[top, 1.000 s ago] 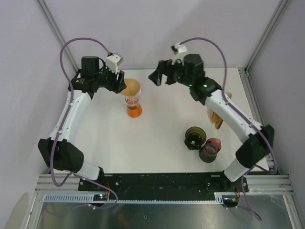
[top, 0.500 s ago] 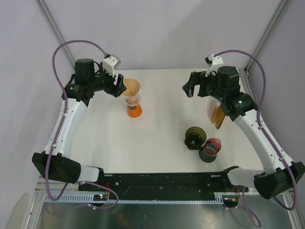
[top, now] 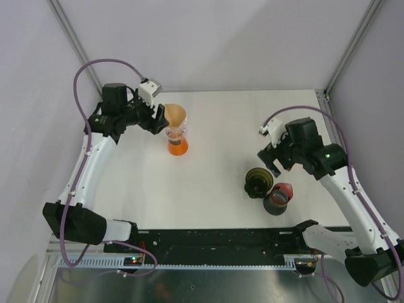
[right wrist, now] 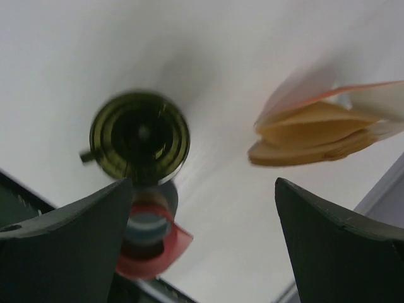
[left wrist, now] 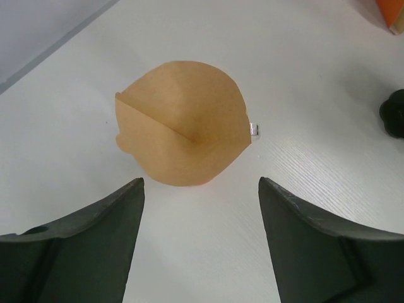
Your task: Place the coffee filter in the dripper
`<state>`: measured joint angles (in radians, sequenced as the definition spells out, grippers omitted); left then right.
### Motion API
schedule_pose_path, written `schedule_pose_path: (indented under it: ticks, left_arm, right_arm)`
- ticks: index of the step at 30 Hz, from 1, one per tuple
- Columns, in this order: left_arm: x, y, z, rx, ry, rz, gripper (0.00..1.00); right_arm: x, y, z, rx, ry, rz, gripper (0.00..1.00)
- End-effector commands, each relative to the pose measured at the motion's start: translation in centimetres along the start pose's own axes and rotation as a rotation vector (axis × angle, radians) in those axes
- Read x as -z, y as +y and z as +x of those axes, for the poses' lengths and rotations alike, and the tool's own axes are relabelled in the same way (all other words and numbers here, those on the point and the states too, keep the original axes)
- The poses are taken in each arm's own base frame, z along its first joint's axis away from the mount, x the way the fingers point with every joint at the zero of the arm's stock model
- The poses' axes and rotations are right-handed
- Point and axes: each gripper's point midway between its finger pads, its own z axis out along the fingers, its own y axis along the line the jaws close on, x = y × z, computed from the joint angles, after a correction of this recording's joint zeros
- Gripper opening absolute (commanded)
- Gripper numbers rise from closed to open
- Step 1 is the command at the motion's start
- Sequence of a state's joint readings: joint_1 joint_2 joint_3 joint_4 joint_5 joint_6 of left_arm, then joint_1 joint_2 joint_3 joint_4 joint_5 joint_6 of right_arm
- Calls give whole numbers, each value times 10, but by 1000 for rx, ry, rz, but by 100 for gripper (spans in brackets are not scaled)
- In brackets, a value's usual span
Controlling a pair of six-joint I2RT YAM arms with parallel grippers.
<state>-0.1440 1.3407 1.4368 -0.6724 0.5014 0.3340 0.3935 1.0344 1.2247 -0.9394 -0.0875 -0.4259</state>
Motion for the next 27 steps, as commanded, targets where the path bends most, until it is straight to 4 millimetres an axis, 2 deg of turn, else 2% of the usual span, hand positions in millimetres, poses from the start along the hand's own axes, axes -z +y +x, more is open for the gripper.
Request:
schedule_pose_path:
  ticks: [1, 6, 9, 15, 18, 22, 27]
  left_arm:
    - [10, -7, -7, -54, -36, 8, 78]
    - [9, -11, -7, -54, -43, 32, 78]
    - [8, -11, -7, -52, -44, 33, 78]
    - [9, -12, -4, -52, -40, 29, 78]
    - [9, -11, -5, -52, -40, 28, 78]
    - [11, -11, -6, -56, -45, 23, 78]
    - [10, -11, -4, -55, -41, 23, 78]
  right_arm:
    - [11, 17, 43, 221, 109, -104, 99]
    - [7, 17, 93, 258, 308, -107, 96]
    - [2, 28, 109, 263, 390, -166, 94]
    - [-5, 31, 122, 310, 441, -203, 83]
    - [-14, 37, 132, 310, 472, -231, 82]
    - [-22, 35, 140, 329, 528, -220, 81]
    - [-32, 42, 139, 358, 502, -249, 80]
